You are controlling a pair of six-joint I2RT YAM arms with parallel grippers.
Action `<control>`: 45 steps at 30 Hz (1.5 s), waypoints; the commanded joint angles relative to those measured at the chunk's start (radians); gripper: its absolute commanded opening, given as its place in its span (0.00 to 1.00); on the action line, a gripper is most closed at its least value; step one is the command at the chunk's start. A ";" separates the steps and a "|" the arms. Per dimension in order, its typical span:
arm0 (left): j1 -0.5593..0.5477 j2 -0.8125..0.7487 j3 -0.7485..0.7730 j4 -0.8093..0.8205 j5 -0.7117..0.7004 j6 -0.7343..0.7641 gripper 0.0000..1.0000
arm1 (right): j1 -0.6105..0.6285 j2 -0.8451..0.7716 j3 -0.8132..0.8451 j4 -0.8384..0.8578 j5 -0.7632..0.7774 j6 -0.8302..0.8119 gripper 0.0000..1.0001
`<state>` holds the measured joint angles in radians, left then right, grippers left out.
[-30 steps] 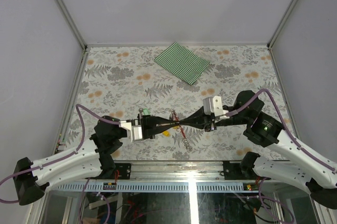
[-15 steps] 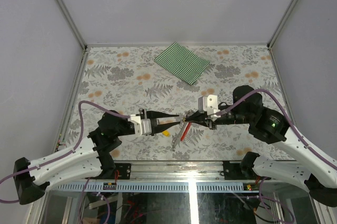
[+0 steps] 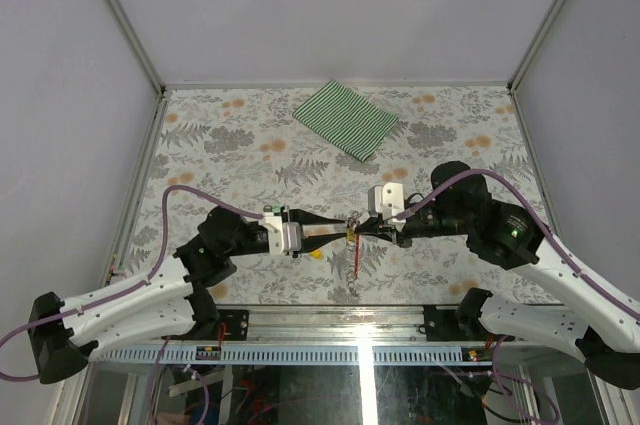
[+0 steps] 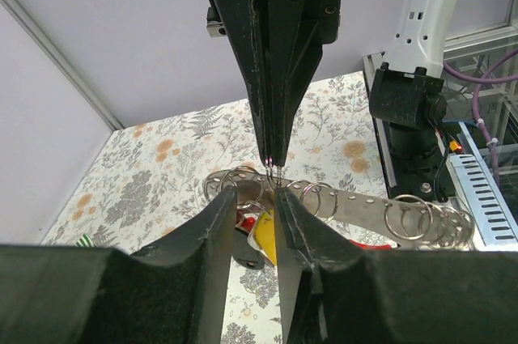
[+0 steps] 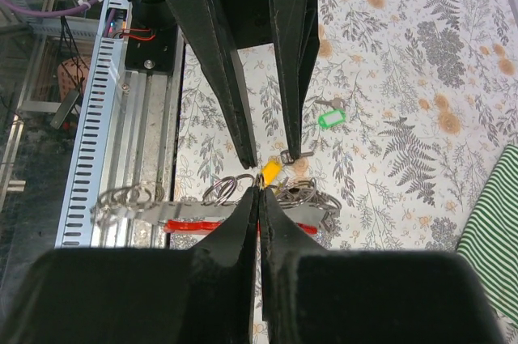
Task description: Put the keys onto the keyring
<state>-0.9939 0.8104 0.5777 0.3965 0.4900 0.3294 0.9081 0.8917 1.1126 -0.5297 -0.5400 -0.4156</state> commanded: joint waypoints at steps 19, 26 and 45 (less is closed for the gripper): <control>-0.002 0.048 0.063 0.036 0.022 -0.041 0.27 | 0.002 0.012 0.037 0.055 -0.021 -0.016 0.00; -0.003 0.057 0.066 0.029 0.025 -0.044 0.27 | 0.002 0.004 0.037 0.059 -0.021 -0.015 0.00; -0.007 0.048 0.047 0.095 0.038 -0.070 0.00 | 0.002 -0.013 0.030 0.095 -0.045 0.015 0.12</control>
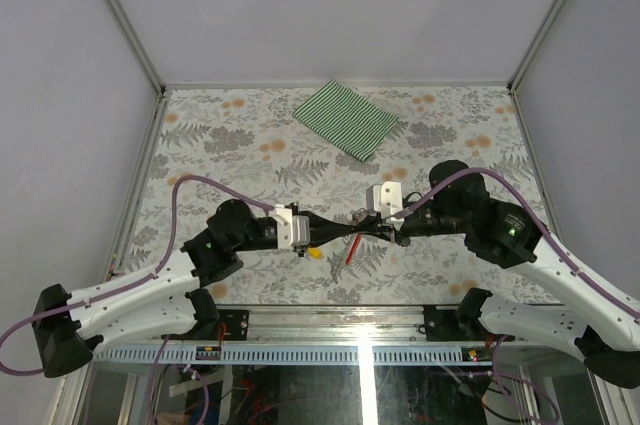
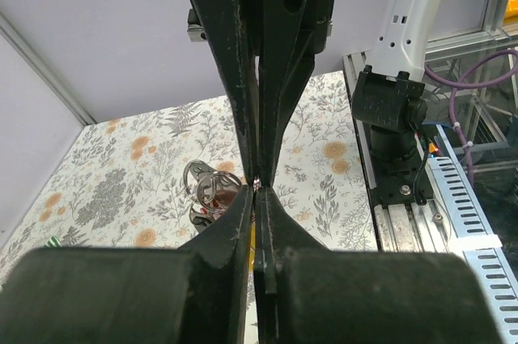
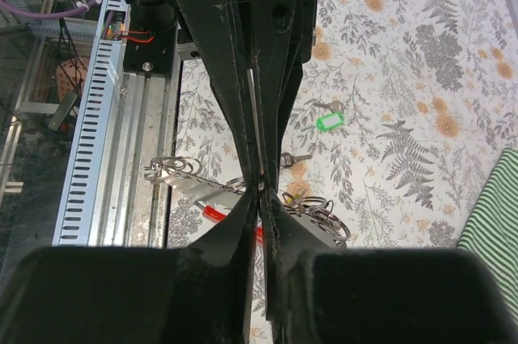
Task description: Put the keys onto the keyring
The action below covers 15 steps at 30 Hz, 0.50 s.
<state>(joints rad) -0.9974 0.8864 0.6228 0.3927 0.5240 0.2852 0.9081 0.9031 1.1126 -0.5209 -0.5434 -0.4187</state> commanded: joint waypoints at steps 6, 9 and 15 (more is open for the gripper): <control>-0.004 -0.085 -0.114 0.385 -0.065 -0.161 0.00 | 0.003 -0.108 -0.025 0.236 -0.048 0.099 0.40; -0.005 -0.099 -0.152 0.486 -0.073 -0.203 0.00 | 0.002 -0.155 -0.104 0.360 -0.036 0.158 0.44; -0.004 -0.098 -0.230 0.746 -0.107 -0.301 0.00 | 0.003 -0.217 -0.235 0.575 -0.058 0.267 0.45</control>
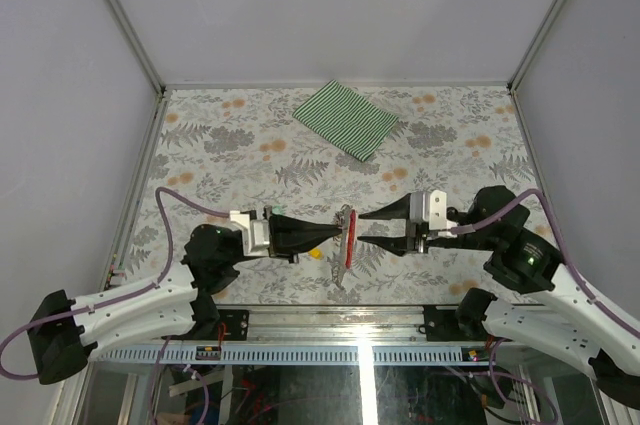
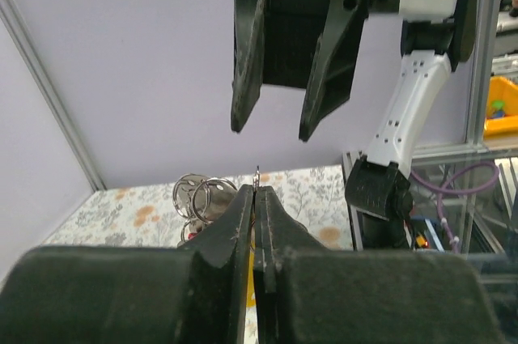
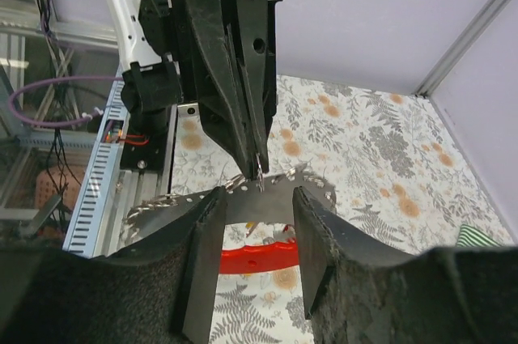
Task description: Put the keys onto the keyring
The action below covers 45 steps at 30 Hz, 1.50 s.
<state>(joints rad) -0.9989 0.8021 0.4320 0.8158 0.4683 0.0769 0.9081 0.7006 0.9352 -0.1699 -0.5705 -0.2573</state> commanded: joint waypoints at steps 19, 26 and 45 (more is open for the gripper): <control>-0.004 0.020 -0.039 0.456 -0.020 -0.151 0.00 | 0.002 0.003 -0.178 0.615 -0.103 0.275 0.36; -0.003 0.040 -0.025 0.459 -0.002 -0.152 0.00 | 0.002 0.035 -0.171 0.627 -0.133 0.276 0.34; -0.004 0.038 -0.015 0.451 0.013 -0.153 0.00 | 0.002 0.061 -0.181 0.613 -0.157 0.259 0.28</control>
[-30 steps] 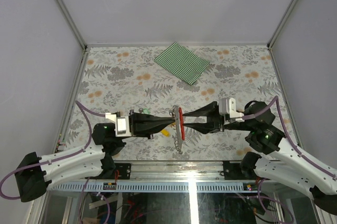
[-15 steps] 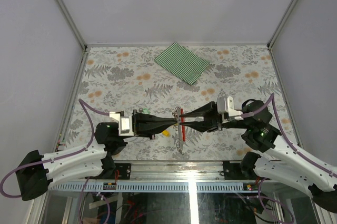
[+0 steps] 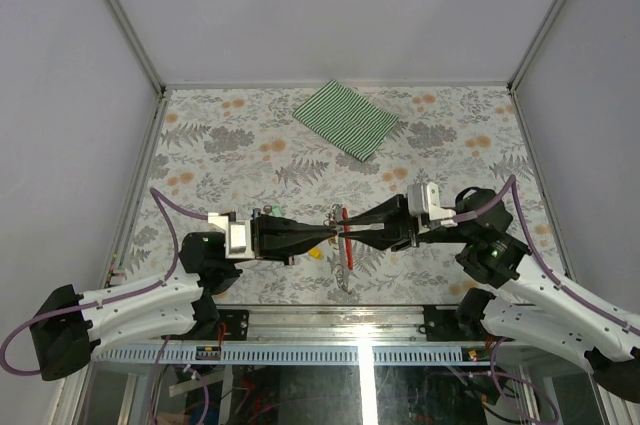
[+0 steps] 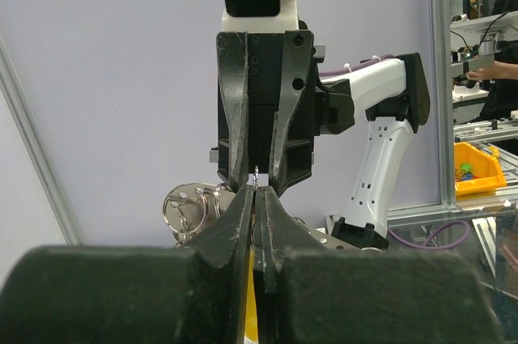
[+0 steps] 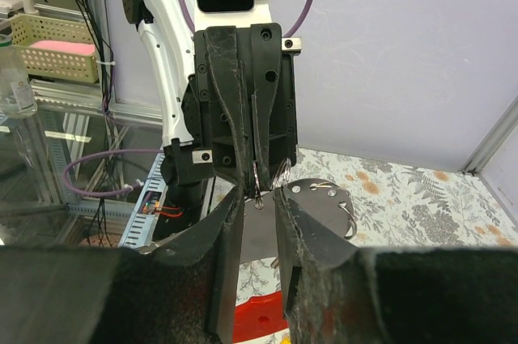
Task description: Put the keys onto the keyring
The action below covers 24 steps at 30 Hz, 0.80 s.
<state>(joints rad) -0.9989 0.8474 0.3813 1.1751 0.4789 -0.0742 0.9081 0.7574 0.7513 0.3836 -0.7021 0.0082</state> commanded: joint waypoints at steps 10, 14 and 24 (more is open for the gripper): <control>-0.003 -0.004 0.041 0.094 0.000 -0.005 0.00 | 0.003 0.014 0.014 0.052 -0.042 -0.007 0.01; -0.004 -0.011 0.047 0.065 -0.008 0.005 0.01 | 0.002 0.007 0.036 0.018 -0.045 -0.020 0.00; -0.003 -0.110 0.109 -0.249 0.001 0.105 0.35 | 0.002 -0.090 0.101 -0.156 0.060 -0.246 0.00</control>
<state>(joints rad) -0.9993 0.7864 0.4419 1.0542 0.4866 -0.0322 0.9081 0.7250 0.7715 0.2440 -0.7010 -0.1078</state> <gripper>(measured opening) 0.315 0.011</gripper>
